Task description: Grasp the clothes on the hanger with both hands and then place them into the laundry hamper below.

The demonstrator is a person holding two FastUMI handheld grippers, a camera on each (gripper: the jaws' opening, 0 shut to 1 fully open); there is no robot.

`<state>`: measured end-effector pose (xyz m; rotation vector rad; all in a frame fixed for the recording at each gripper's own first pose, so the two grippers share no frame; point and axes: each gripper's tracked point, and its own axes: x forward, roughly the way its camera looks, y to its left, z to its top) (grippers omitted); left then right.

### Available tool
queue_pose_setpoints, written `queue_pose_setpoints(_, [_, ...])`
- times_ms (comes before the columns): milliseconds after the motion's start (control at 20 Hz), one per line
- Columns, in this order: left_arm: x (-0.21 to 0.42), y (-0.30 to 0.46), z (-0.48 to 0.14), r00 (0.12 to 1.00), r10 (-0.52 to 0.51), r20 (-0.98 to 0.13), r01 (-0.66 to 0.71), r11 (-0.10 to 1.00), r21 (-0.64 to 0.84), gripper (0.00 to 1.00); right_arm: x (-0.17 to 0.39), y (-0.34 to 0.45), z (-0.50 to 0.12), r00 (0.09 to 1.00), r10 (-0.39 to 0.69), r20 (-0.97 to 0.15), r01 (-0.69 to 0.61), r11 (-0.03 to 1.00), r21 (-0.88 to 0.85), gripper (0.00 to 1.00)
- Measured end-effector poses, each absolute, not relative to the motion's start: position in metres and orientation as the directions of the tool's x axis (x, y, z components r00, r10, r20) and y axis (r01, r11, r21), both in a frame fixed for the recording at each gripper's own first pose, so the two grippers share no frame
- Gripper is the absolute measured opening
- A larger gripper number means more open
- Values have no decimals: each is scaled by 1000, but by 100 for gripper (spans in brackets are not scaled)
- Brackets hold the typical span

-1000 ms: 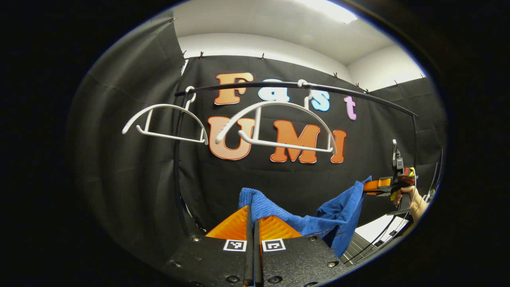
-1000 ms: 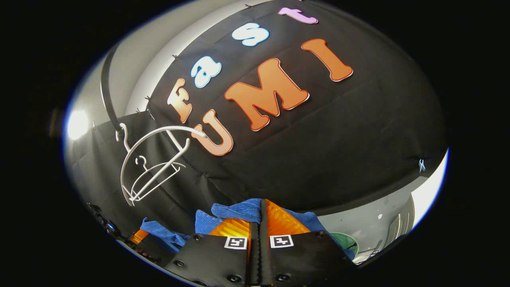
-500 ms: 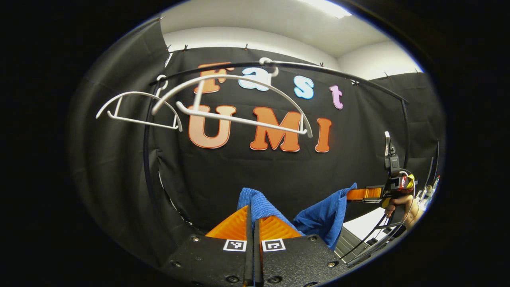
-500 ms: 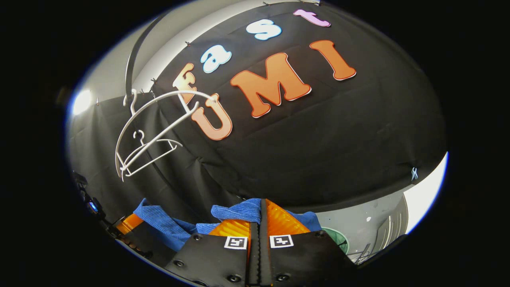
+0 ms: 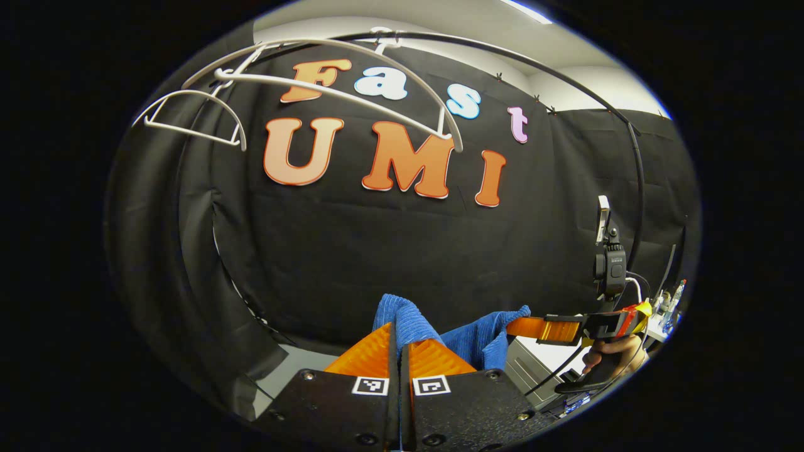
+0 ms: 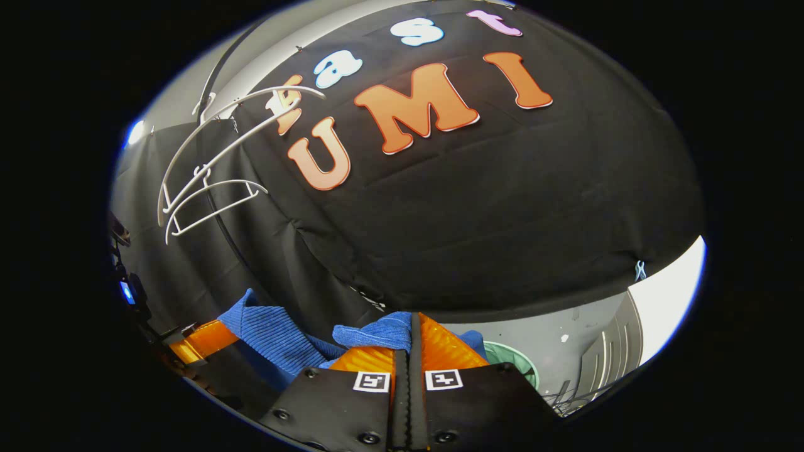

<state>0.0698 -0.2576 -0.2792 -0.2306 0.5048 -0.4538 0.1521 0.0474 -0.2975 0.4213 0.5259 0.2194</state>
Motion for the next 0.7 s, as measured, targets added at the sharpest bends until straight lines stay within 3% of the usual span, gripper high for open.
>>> queue_pose_setpoints(300, [60, -282, -337, 740, -476, -476, 359, 877, -320, 1, 147, 37, -368, 833, 253, -493, -24, 906, 424, 7])
queue_pose_setpoints(700, [34, -301, -474, 621, -451, -641, 290, 892, -346, 1, 135, 36, -493, 746, 173, -643, 23, 958, 285, 7])
